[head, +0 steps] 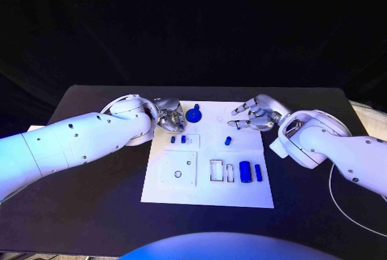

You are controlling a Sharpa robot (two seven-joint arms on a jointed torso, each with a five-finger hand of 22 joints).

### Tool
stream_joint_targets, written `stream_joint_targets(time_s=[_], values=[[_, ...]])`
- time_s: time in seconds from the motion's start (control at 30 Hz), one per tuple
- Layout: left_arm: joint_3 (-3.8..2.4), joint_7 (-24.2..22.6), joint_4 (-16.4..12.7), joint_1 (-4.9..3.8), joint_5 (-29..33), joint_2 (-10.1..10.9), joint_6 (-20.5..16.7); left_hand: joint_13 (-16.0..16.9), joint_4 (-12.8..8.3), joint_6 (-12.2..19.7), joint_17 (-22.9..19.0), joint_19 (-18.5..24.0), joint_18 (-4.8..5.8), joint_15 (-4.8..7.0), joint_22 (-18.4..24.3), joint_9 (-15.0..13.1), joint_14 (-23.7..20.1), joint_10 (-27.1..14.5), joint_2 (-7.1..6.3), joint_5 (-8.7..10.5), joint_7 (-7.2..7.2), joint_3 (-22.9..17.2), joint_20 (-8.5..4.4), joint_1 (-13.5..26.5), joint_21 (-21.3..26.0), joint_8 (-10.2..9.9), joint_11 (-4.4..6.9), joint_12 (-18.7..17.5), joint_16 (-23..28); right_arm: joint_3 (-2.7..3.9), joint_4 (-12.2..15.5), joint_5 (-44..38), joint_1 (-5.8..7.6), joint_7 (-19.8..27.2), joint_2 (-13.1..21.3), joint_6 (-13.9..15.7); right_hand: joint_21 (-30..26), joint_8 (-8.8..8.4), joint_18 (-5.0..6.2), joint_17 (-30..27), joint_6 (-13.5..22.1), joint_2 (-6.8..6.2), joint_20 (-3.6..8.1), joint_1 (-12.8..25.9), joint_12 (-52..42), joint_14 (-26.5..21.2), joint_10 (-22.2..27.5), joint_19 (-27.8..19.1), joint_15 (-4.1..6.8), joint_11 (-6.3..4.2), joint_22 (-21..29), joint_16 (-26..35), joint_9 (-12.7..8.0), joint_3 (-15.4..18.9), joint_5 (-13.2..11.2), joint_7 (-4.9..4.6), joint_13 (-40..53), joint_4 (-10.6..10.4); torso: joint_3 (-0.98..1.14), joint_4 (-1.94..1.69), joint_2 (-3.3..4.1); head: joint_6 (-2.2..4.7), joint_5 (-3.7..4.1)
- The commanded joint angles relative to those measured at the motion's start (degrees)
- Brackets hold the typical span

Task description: Assemble the parts on the task board

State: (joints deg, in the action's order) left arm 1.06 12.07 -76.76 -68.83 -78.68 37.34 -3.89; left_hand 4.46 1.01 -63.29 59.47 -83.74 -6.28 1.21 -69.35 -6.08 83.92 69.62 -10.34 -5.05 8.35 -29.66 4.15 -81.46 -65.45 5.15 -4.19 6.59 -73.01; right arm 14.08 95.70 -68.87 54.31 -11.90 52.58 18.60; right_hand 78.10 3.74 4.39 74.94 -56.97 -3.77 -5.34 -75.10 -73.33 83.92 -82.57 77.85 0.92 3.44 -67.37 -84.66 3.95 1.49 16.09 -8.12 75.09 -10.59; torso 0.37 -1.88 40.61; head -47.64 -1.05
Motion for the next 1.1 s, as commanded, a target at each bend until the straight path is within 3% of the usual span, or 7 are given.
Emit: stream_joint_targets(time_s=[0.03, 0.17, 0.6, 0.83, 0.9, 0.97, 1.1], values=[[0.13, 0.4, -0.1, 0.21, -0.1, -0.1, 1.3, -0.3, -0.3, 1.6, -0.4, 0.1, 1.01, -0.65, 0.2, 0.5, 1.0, -1.4, -0.46, 0.27, 0.36, 0.0, 0.54, 0.8, 0.2, -1.1, -0.47, -1.1, 0.0, -0.01, 0.0, -0.2, -0.06, 0.5, 0.0, -0.4, -0.3, 0.21, 0.42, 4.7, -0.3, 0.54, 0.27, -0.2, -0.2, 3.7, 0.2, -0.2, 0.19, -0.34, 0.0, 0.3, 0.1, 0.0, 0.3, 0.05, 3.4, -0.4, 0.00, 0.03, 0.04, 0.01, 0.01], [0.13, 0.5, 0.0, 0.21, 0.3, -0.1, 1.0, -0.7, -0.2, 4.0, -1.0, 0.5, 0.82, -1.20, 0.9, 1.4, 0.8, -3.6, -1.43, 0.28, 0.81, 0.1, 1.05, 1.6, 1.3, -1.7, -1.21, -2.5, 0.2, -0.01, -0.1, -0.2, -0.06, 0.5, 0.0, -0.4, -0.4, 0.21, 0.45, 4.6, -0.3, 0.55, 0.28, -0.2, 0.0, 3.7, 0.2, -0.3, 0.19, -0.34, 0.2, 0.4, 0.1, 0.0, 0.3, 0.05, 3.3, -0.4, 0.01, 0.03, -0.01, 0.08, 0.02], [0.13, 1.1, 0.2, 0.20, 0.4, 0.3, 0.7, -0.7, 0.0, 4.5, -1.4, 0.6, 0.73, -1.43, 1.1, 1.7, 0.7, -4.5, -1.81, 0.33, 1.05, 0.4, 1.32, 2.1, 1.6, -1.6, -1.47, -2.8, 0.2, -0.01, -0.2, -0.2, -0.07, 0.4, 0.0, -0.4, -0.4, 0.21, 0.45, 4.6, -0.3, 0.55, 0.28, -0.2, 0.0, 3.7, 0.2, -0.3, 0.19, -0.34, 0.2, 0.4, 0.1, 0.0, 0.3, 0.05, 3.3, -0.4, 0.01, 0.03, 0.01, 0.17, 0.08], [0.10, 0.6, -0.6, 0.14, 3.0, 1.7, 1.0, -0.7, 0.0, 4.7, -1.6, 0.7, 0.67, -1.48, 1.3, 1.9, 0.7, -4.8, -1.91, 0.32, 1.10, 0.5, 1.40, 2.1, 1.9, -1.6, -1.54, -2.9, 0.2, -0.01, -0.7, -0.1, -0.08, 0.7, 0.0, 0.3, -1.4, 0.25, 0.82, 3.3, -0.4, 0.57, 0.29, -0.3, 1.7, 3.3, 1.1, -1.3, 0.22, -0.37, 2.0, 1.2, 0.1, 0.2, 0.5, 0.08, 2.1, -0.5, 0.01, 0.03, -0.04, 0.35, 0.10], [0.01, 0.1, -1.0, 0.00, 5.2, 2.5, 1.1, -0.7, -0.1, 4.9, -1.7, 0.8, 0.57, -1.51, 1.6, 2.0, 0.6, -5.0, -2.02, 0.32, 1.00, 0.6, 1.46, 2.1, 2.3, -1.6, -1.54, -2.9, 0.2, -0.01, -1.0, 0.1, -0.08, 1.1, 0.0, 0.9, -5.5, 0.37, 2.08, -2.4, -0.7, 0.73, 0.38, -1.0, 10.7, 1.7, 5.9, -4.9, 0.35, -0.51, 8.3, 5.2, 0.1, 0.3, 0.6, 0.17, -4.1, -0.7, 0.01, 0.02, -0.12, 0.47, 0.12], [-0.12, -0.6, -1.5, -0.27, 8.8, 3.6, 1.0, -0.7, -0.1, 5.6, -1.7, 1.1, 0.31, -1.47, 2.5, 2.2, 0.6, -5.5, -2.20, 0.33, 0.75, 1.0, 1.52, 2.1, 3.3, -1.6, -1.41, -2.9, 0.1, -0.01, -1.5, 0.3, -0.07, 1.6, 0.1, 1.9, -11.1, 0.51, 3.53, -10.0, -1.0, 1.06, 0.59, -2.6, 31.8, -0.3, 16.9, -9.2, 0.55, -0.63, 16.2, 11.1, 0.2, 0.0, 0.7, 0.29, -19.1, -0.9, 0.04, 0.00, -0.11, 0.59, 0.10], [-0.25, -2.2, -2.0, -0.71, 14.2, 5.5, -1.4, -0.7, -0.1, 6.0, -1.8, 1.1, 0.32, -1.44, 2.3, 2.3, 0.6, -6.0, -2.02, 0.25, 0.75, 1.1, 1.57, 1.9, 3.2, -1.5, -1.43, -2.9, 0.0, 0.00, -2.5, 0.1, 0.03, 2.6, 0.2, 2.1, -14.3, 0.64, 3.83, -13.2, -1.5, 1.07, 0.66, -6.8, 47.2, 0.0, 21.3, -9.2, 0.35, -0.12, 19.5, 14.7, 0.1, -1.9, 0.3, -0.17, -33.3, -1.1, 0.01, -0.08, -0.16, 0.83, 0.11]])
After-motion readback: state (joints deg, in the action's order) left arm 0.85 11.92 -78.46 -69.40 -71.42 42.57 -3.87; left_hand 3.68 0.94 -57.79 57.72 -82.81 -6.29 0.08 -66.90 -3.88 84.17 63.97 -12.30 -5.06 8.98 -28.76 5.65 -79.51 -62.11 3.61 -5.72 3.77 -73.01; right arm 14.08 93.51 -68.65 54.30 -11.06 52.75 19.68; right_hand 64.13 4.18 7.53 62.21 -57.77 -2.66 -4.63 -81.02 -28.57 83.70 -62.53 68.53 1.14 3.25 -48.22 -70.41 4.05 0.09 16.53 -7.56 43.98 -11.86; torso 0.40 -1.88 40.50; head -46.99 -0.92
